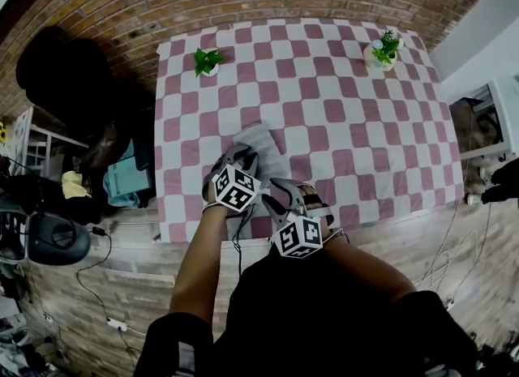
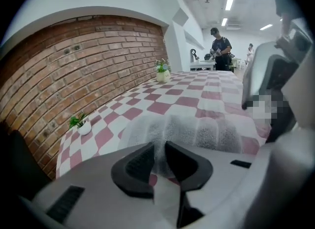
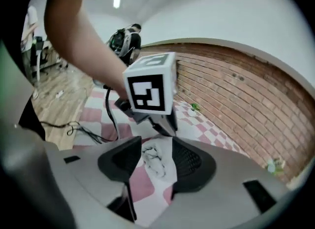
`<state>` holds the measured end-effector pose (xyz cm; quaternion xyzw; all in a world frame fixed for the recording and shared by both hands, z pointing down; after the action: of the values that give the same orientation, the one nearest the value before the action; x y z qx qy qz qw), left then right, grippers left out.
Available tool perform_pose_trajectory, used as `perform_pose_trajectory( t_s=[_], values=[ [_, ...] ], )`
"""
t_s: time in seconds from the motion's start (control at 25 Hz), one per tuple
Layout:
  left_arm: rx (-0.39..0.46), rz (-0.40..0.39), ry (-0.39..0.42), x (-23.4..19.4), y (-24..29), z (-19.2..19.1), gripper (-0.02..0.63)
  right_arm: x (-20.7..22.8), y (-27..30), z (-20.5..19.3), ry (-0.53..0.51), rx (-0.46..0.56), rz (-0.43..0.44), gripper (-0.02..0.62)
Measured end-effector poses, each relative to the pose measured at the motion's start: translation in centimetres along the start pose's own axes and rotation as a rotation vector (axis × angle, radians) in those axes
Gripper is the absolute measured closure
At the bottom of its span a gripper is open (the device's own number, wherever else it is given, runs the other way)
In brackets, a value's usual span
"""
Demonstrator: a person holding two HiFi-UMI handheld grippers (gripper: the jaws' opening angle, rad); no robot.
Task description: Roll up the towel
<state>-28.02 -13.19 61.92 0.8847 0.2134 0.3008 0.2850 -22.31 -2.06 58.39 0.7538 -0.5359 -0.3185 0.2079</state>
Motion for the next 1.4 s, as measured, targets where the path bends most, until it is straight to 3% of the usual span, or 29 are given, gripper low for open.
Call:
perform_pose_trajectory(
  t_s=[0.24,0.36,0.56,0.8,0.96,1.04,1.16,1.24,1.4],
  values=[
    [0.014,0.011,-0.044,-0.4,-0.5,-0.2,0.520,3.7,-4.3,-1.5,0.275,0.108,-0.103,0.400],
    [0.040,0.026,-0.189,-1.1,-1.7,0.4,0.514,5.0,-5.6,-1.5,0.326,0.200,-0.090,0.400],
    [0.100,0.064,-0.388,-1.5,-4.0,1.3,0.502,6.1,-7.0,-0.5,0.329,0.330,-0.020,0.400],
    [0.110,0.145,-0.495,-1.1,-6.2,0.7,0.502,6.6,-8.3,0.0,0.327,0.387,0.027,0.405],
    [0.174,0.209,-0.582,-1.4,-9.4,2.3,0.520,7.3,-10.3,0.5,0.314,0.441,0.038,0.429],
    [0.216,0.242,-0.605,-1.3,-11.2,3.6,0.543,7.7,-11.9,1.1,0.287,0.473,0.030,0.452],
    [0.283,0.272,-0.623,-0.8,-13.6,6.0,0.609,8.4,-14.5,1.7,0.245,0.533,0.009,0.546],
    [0.330,0.274,-0.628,-0.5,-14.8,7.5,0.614,8.9,-15.9,1.9,0.226,0.563,0.002,0.591],
    [0.390,0.273,-0.601,0.4,-16.4,10.1,0.614,9.5,-17.7,1.7,0.198,0.594,-0.008,0.597]
  ],
)
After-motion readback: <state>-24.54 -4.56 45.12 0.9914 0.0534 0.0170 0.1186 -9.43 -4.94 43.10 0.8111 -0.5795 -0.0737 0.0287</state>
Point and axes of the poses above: the fingertips, and each gripper's own axes: y forward along the fingers, x to its right, z out of its top, the point moved 3 cm from there along -y, backward along the fingers, and after that the axes turned 15 degrees about z, right-handed, at the moved point
